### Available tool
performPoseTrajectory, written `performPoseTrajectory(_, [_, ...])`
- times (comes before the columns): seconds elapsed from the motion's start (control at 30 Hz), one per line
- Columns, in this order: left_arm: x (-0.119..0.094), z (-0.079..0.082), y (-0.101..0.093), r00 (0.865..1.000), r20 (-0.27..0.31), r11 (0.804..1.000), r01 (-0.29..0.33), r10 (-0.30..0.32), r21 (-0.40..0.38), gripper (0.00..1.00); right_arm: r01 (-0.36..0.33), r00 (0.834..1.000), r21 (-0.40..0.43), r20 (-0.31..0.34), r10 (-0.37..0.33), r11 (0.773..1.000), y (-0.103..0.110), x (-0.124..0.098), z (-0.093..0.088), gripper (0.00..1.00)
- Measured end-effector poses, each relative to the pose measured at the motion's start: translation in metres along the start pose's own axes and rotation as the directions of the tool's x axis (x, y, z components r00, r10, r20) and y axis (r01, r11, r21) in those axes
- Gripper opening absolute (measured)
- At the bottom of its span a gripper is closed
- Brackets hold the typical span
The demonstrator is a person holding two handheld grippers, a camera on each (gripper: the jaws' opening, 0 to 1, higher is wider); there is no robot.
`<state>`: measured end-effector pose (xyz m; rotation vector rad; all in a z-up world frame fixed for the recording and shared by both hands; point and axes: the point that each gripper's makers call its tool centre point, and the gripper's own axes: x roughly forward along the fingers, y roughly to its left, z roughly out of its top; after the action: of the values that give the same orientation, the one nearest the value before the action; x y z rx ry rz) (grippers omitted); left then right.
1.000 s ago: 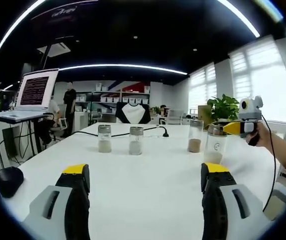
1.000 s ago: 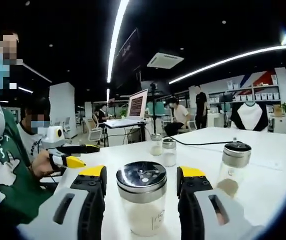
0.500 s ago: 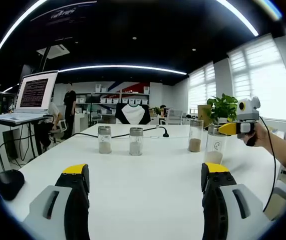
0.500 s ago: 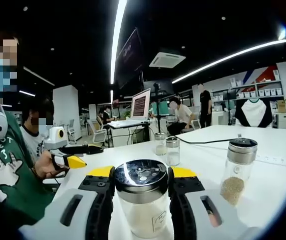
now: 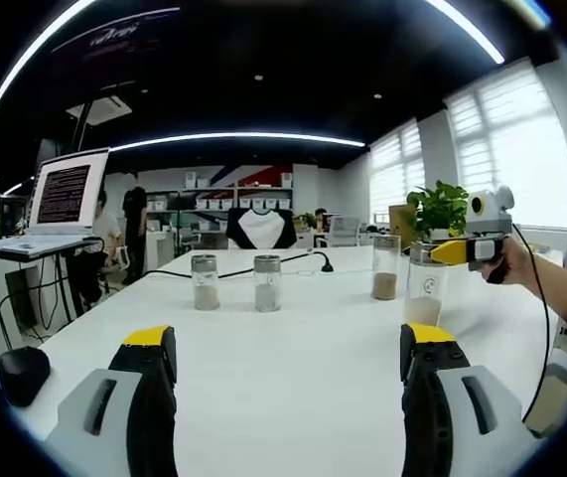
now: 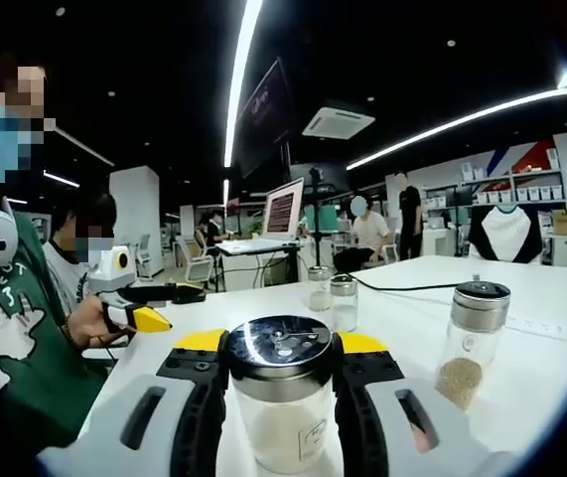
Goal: Rotate the seasoning bottle until the label or dispensing opening points toward the visible target arrow and the bottle remains upright within the marked orientation range
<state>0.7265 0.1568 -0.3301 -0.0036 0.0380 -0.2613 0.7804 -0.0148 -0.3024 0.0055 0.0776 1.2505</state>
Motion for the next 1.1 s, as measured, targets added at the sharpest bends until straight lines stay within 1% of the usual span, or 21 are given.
performPoseTrajectory(0.07, [-0.0006,0.0012,0.0003,1.000,0.005,1.000,0.001,-0.001,-0.001,0.99,0.001,1.000,0.000,0.002,-0.001,1.000,0.0001,0.0001,0.0000,0.40])
performPoseTrajectory(0.13, [-0.0016,0.0054,-0.0013,1.000,0.025,1.000,0.009,-0.009,0.000,0.99,0.005,1.000,0.000,0.000,-0.005,1.000,0.0000,0.0002,0.0000,0.40])
performPoseTrajectory(0.2, [-0.0016,0.0065,-0.0026,1.000,0.027,1.000,0.010,-0.010,0.014,0.99,0.014,1.000,0.001,-0.004,-0.014,1.000,0.0003,0.0004,-0.0001,0.40])
performPoseTrajectory(0.4, [0.0005,0.0023,-0.0064,1.000,0.012,1.000,0.027,-0.027,0.008,0.99,0.029,1.000,-0.002,-0.010,-0.029,1.000,-0.0002,0.0004,-0.0005,0.39])
performPoseTrajectory(0.97, [0.0011,-0.0011,-0.0058,1.000,-0.001,1.000,0.025,-0.025,-0.003,0.99,0.086,0.996,-0.013,-0.016,-0.086,0.996,-0.0017,-0.0011,-0.0012,0.39])
performPoseTrajectory(1.1, [0.0008,-0.0009,-0.0050,1.000,-0.001,1.000,0.022,-0.022,-0.006,0.99,0.110,0.994,-0.021,-0.025,-0.110,0.994,-0.0019,-0.0005,-0.0015,0.39])
